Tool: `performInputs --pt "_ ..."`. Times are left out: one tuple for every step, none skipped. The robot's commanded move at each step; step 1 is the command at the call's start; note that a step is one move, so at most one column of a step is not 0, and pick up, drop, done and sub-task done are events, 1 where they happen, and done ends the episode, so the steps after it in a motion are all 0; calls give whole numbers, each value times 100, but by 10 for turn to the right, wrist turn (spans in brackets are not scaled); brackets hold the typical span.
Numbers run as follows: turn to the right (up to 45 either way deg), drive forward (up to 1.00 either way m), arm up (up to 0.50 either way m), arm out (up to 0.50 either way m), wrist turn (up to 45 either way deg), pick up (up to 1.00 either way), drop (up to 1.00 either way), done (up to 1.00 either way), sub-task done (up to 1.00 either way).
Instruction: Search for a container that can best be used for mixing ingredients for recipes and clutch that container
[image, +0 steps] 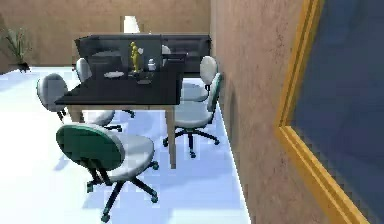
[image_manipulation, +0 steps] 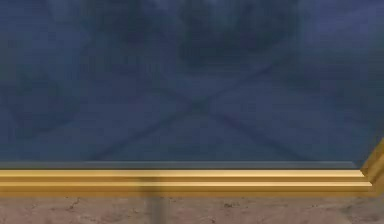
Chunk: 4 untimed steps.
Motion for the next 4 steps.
performInputs --pt "0 100 0 0 0 0 0 0 0" --pt "-450 0 0 0 0 0 0 0 0" --pt "-450 0 0 0 0 0 0 0 0" --pt "-240 0 0 0 0 0 0 0 0"
